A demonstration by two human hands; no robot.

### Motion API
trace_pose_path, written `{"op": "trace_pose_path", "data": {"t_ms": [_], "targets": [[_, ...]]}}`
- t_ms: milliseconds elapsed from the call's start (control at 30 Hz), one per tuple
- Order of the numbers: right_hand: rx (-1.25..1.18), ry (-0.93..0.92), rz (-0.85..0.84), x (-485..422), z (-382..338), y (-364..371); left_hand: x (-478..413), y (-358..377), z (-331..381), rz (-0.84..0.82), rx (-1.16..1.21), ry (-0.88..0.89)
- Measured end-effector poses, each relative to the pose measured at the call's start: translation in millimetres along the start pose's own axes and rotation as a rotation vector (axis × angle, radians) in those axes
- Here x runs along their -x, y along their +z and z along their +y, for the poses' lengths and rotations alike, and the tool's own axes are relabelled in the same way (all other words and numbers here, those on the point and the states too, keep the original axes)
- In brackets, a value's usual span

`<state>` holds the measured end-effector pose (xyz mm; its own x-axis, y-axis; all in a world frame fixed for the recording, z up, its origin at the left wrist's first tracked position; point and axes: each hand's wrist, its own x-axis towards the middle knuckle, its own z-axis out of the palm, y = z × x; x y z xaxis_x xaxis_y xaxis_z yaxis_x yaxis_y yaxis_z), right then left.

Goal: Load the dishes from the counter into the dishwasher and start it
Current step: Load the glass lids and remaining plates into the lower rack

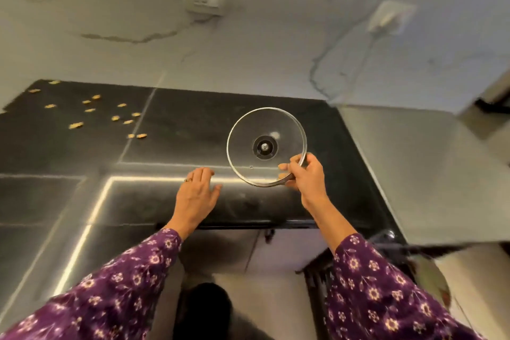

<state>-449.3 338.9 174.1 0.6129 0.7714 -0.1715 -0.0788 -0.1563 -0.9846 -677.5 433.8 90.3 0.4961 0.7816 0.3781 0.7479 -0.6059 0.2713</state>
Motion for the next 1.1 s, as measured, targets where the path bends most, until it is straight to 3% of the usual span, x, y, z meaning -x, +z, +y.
{"op": "trace_pose_path", "data": {"t_ms": [300, 533, 867, 1100], "targets": [[0.061, -0.010, 0.509, 106.6, 30.8, -275.0, 9.3, 81.8, 252.4, -0.217, 0.203, 0.383], [0.159, 0.042, 0.783, 204.6, 68.6, -430.0, 79.7, 119.6, 425.0, -0.332, 0.272, 0.651], [0.463, 0.168, 0.930, 265.5, 137.0, -561.5, 122.9, 165.0, 540.2, -0.447, 0.225, 0.943], [0.672, 0.306, 0.867, 244.6, 181.2, -613.4, 111.6, 216.8, 597.2, -0.528, 0.201, 1.038]]}}
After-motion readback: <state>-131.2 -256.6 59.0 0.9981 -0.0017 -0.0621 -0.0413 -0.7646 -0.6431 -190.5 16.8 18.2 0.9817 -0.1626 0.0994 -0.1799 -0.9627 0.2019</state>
